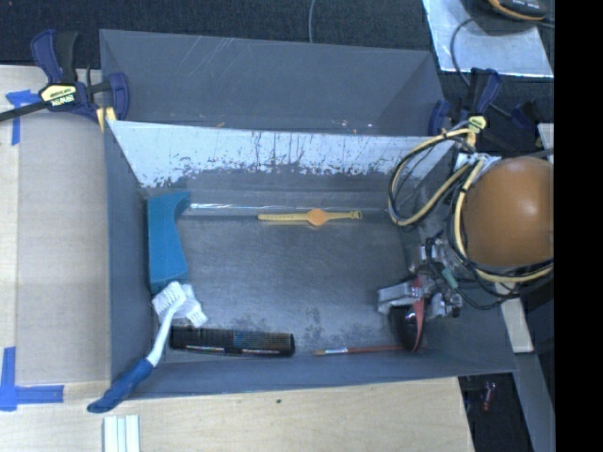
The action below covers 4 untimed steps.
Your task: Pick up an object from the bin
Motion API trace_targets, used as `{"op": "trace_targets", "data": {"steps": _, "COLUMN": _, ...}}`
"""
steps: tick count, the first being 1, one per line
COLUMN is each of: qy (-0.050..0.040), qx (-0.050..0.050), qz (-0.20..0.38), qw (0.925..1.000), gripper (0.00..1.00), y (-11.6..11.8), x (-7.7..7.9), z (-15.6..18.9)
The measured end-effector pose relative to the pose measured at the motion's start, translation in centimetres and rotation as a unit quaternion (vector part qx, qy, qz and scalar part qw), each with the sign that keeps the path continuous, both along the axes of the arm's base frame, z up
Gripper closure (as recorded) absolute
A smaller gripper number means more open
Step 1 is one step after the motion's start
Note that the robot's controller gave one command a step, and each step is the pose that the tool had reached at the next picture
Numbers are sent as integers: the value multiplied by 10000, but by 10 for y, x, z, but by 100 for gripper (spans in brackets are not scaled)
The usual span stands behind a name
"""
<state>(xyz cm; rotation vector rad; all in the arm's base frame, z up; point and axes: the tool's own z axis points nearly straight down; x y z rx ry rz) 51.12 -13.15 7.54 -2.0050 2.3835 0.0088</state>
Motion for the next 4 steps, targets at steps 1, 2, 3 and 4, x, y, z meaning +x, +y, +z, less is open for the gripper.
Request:
{"op": "trace_targets", "data": {"steps": 1, "qy": 17, "qx": 10, "qz": 16, "qw": 10000, "gripper": 100, "y": 1, "x": -2, "z": 12}}
{"op": "trace_targets", "data": {"steps": 2, "qy": 33, "qx": 5, "qz": 1, "qw": 10000, "gripper": 100, "y": -1, "x": -3, "z": 43}}
{"op": "trace_targets", "data": {"steps": 3, "qy": 34, "qx": 12, "qz": 2, "qw": 10000, "gripper": 100, "y": 0, "x": -3, "z": 109}}
{"op": "trace_targets", "data": {"steps": 4, "qy": 44, "qx": 23, "qz": 0, "qw": 10000, "gripper": 100, "y": 0, "x": -3, "z": 142}}
